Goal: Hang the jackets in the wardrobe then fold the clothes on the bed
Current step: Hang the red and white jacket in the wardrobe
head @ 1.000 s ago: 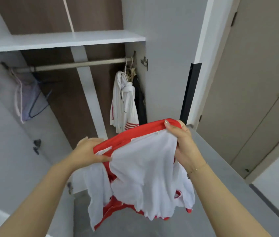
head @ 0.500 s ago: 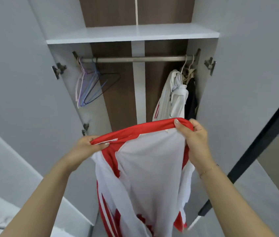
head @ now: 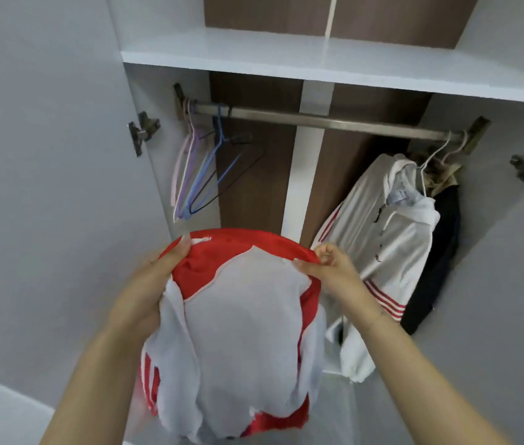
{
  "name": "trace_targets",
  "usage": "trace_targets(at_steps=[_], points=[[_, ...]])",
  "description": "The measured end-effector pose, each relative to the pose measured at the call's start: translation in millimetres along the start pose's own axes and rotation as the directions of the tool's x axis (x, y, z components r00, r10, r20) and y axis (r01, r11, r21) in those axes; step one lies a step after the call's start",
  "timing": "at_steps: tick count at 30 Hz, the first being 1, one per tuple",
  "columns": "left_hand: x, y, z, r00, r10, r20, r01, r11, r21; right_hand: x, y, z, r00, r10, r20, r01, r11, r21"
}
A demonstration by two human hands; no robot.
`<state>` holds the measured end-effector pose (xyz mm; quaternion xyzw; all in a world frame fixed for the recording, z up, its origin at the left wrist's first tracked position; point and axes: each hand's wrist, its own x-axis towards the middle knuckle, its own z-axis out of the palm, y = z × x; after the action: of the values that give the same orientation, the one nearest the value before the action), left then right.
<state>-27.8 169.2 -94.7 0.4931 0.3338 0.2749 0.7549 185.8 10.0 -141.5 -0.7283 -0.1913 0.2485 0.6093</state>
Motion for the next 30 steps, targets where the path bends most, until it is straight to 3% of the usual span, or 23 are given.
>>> trace_targets(at_steps=[5,9,13,20,25,30], points=[[33,10,-7,0.998,0.023,-0.063,-0.028,0.997,-0.079,52,13,53,0.954,0.207,0.215,-0.173,0.971,-0.168],[62,17,-7,0.988,0.102,-0.116,-0.113,0.989,-0.091,102,2,88,0.890,0.195,0.411,-0.118,0.972,-0.206],[91,27,-6,0.984,0.087,-0.156,-0.110,0.983,-0.148,151,-5,119,0.822,0.165,0.546,-0.148,0.986,-0.075],[126,48,-8,0.960,0.080,-0.268,-0.109,0.990,-0.095,249,-41,186,0.948,0.136,0.288,-0.200,0.958,0.205],[140,58,-15,0.953,0.082,-0.291,-0.103,0.993,-0.058,284,-57,209,0.959,0.185,0.214,-0.253,0.898,0.359],[150,50,-14,0.950,0.059,-0.305,-0.089,0.992,-0.084,283,-63,191,0.986,0.159,0.050,-0.161,0.820,0.550]])
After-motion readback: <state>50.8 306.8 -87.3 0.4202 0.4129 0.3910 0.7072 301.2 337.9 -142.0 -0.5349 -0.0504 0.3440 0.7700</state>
